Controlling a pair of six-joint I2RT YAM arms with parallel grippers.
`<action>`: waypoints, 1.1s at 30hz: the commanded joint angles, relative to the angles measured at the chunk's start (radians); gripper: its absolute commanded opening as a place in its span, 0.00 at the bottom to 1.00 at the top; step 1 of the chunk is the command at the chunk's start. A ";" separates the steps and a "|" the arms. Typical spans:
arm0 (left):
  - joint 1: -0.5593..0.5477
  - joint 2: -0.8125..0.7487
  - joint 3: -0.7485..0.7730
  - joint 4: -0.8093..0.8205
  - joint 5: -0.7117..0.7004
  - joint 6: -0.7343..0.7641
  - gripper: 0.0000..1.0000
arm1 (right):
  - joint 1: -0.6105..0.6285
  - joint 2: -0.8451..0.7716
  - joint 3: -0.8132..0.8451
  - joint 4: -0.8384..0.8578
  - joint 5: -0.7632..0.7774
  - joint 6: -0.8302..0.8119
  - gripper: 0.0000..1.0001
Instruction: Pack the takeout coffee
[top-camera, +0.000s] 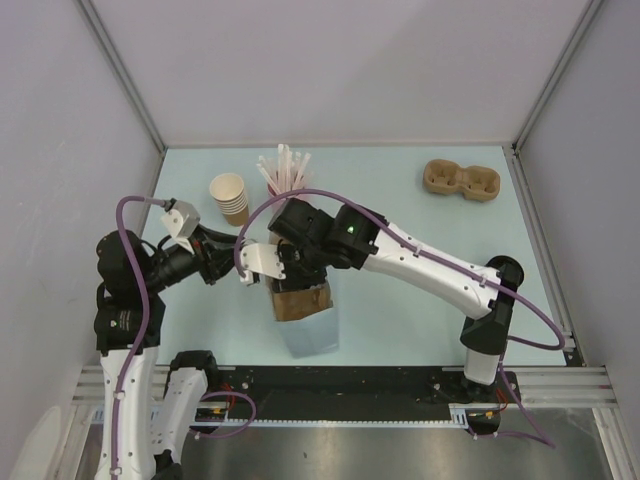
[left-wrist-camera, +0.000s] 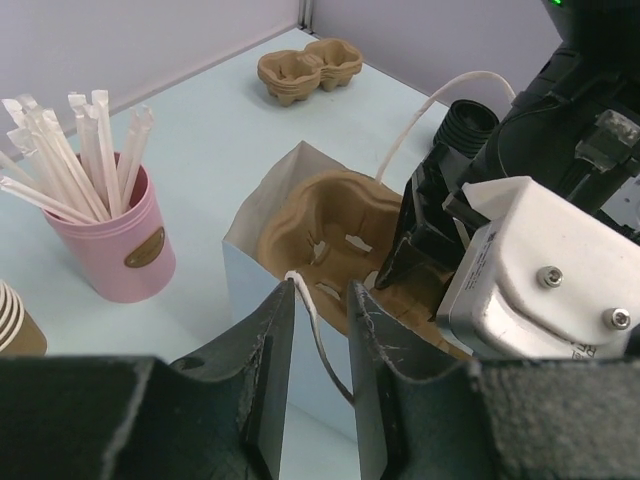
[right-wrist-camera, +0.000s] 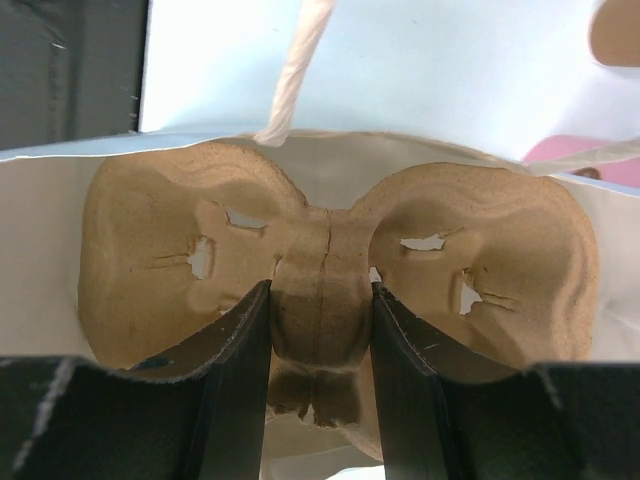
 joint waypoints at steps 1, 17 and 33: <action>-0.004 -0.008 -0.007 0.016 -0.010 0.014 0.33 | 0.016 -0.085 -0.058 0.082 0.081 -0.051 0.20; 0.016 -0.022 -0.007 0.017 -0.035 0.014 0.31 | 0.003 -0.106 -0.207 0.119 0.025 -0.080 0.20; 0.039 -0.023 -0.004 0.026 -0.099 0.014 0.07 | -0.116 0.009 -0.117 -0.051 -0.195 -0.084 0.19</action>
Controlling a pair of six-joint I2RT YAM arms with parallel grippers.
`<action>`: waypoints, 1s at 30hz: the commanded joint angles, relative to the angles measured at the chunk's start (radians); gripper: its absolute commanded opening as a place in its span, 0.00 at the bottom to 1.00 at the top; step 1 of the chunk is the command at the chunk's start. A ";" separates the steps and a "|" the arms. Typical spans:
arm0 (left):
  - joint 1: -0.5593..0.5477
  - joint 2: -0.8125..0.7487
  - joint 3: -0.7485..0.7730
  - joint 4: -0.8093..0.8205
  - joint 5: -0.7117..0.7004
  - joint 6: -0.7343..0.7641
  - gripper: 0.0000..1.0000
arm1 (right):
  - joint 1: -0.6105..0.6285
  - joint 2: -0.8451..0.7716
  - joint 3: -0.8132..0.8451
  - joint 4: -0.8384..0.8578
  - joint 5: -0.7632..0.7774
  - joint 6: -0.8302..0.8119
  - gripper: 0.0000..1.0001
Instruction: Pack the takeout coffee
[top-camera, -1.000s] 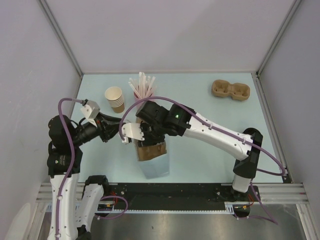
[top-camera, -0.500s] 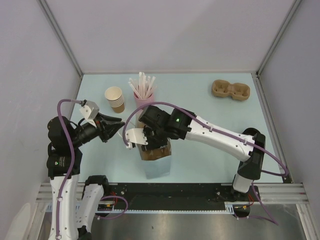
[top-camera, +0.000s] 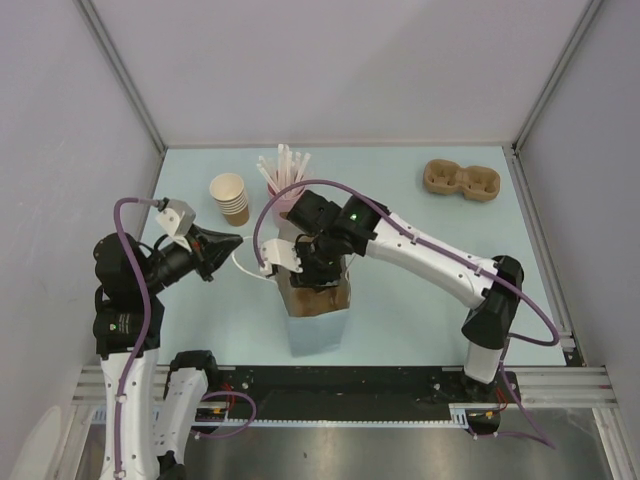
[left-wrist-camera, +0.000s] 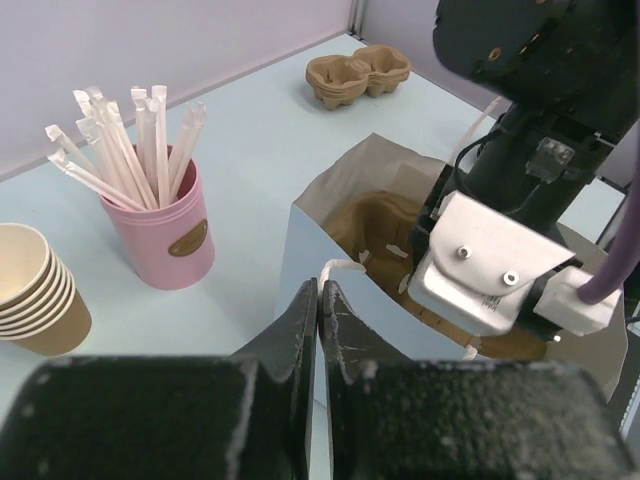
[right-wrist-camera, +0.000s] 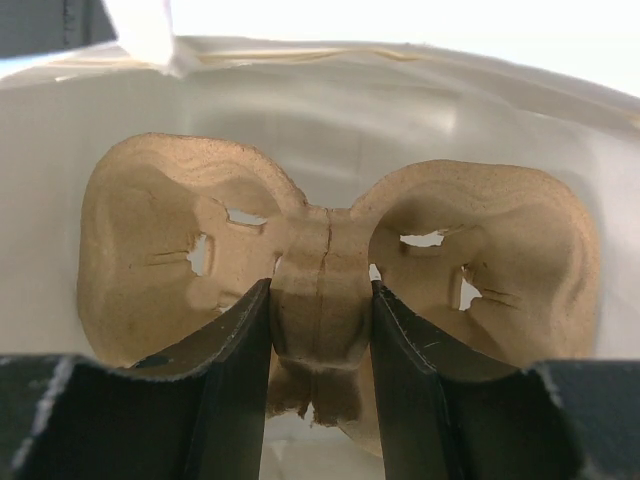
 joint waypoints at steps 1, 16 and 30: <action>0.012 -0.009 -0.004 0.027 -0.022 0.011 0.06 | -0.007 0.051 0.060 -0.067 -0.070 -0.009 0.19; 0.026 -0.028 -0.009 0.026 -0.085 0.013 0.00 | -0.030 0.121 0.107 -0.155 -0.101 -0.009 0.20; 0.035 -0.047 -0.005 0.007 -0.143 0.043 0.00 | -0.072 0.115 0.083 -0.147 -0.112 0.002 0.19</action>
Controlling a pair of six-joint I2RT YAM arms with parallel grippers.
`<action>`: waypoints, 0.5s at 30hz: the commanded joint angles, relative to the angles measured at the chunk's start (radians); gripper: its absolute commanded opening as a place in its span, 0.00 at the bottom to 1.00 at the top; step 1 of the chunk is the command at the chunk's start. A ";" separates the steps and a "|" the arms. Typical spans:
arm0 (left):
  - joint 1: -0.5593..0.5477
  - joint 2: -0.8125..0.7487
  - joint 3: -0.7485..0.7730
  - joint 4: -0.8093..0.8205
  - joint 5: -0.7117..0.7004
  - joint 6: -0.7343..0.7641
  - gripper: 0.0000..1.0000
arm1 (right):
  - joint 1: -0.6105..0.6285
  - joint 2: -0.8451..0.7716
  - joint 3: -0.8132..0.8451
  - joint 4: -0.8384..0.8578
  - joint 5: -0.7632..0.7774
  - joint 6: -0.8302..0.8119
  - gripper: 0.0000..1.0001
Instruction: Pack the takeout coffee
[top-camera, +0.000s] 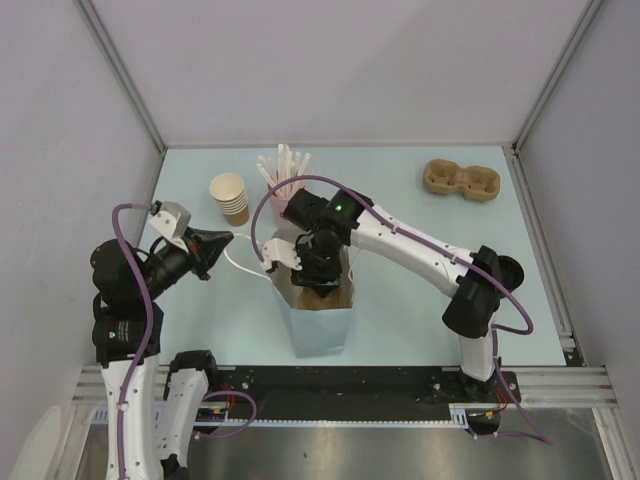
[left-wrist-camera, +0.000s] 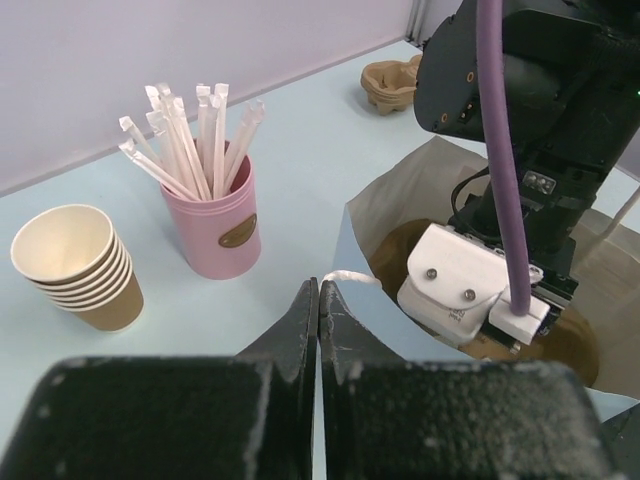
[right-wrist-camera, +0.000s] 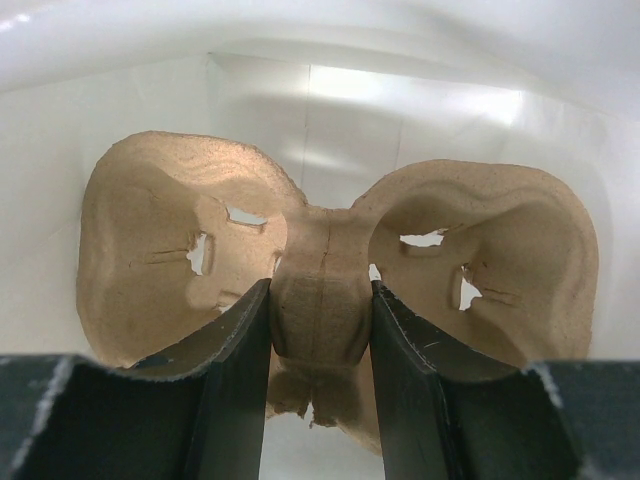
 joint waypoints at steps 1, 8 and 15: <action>0.014 -0.017 0.000 0.015 -0.037 0.023 0.00 | -0.027 -0.016 0.008 -0.023 -0.020 0.006 0.19; 0.023 -0.018 0.002 0.016 -0.052 0.024 0.00 | -0.037 -0.033 -0.034 -0.003 -0.011 0.003 0.19; 0.029 -0.018 0.002 0.015 -0.069 0.024 0.00 | -0.039 -0.030 -0.061 0.008 0.020 0.003 0.19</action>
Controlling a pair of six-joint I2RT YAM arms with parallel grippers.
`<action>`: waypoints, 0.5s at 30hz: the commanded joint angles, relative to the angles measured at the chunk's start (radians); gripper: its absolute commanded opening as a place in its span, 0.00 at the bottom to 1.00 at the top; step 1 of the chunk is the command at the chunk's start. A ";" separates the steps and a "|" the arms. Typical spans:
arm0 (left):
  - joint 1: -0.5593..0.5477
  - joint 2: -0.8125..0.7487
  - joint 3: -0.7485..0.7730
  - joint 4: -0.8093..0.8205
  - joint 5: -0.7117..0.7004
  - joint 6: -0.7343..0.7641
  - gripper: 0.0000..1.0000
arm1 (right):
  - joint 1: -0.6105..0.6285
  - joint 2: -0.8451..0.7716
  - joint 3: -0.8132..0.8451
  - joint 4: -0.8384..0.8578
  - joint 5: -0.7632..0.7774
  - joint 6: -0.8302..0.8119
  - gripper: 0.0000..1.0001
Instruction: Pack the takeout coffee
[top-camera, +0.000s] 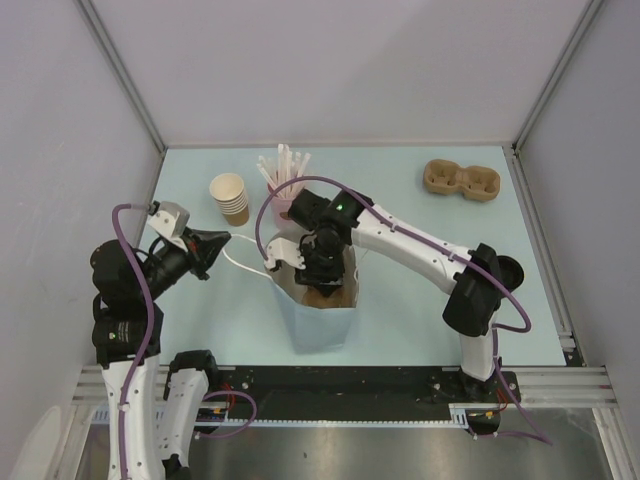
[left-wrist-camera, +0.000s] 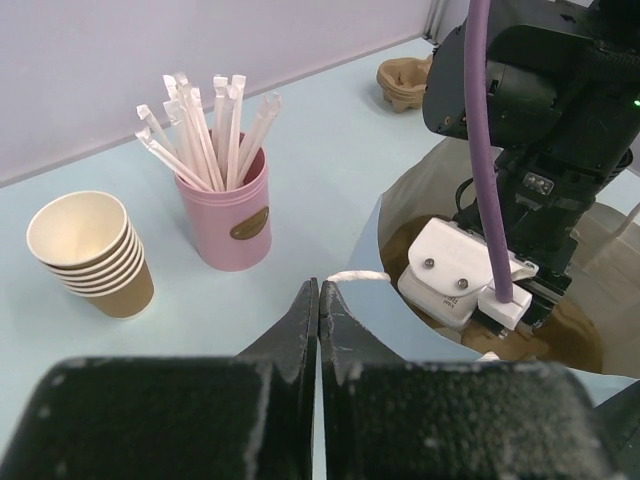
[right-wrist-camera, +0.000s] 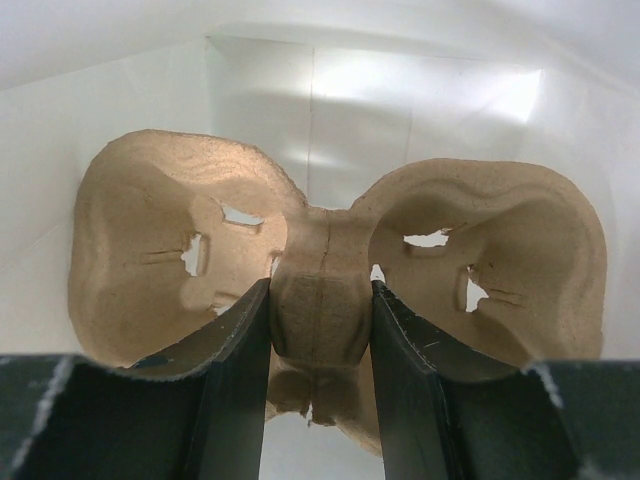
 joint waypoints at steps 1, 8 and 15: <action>0.017 -0.011 0.002 0.033 -0.044 0.018 0.00 | -0.007 -0.028 -0.021 -0.010 0.034 0.003 0.19; 0.030 -0.011 0.003 0.037 -0.066 0.012 0.00 | -0.007 -0.012 -0.027 -0.019 0.080 0.003 0.18; 0.037 -0.014 -0.001 0.043 -0.067 0.007 0.00 | 0.001 0.025 -0.009 -0.048 0.141 0.000 0.18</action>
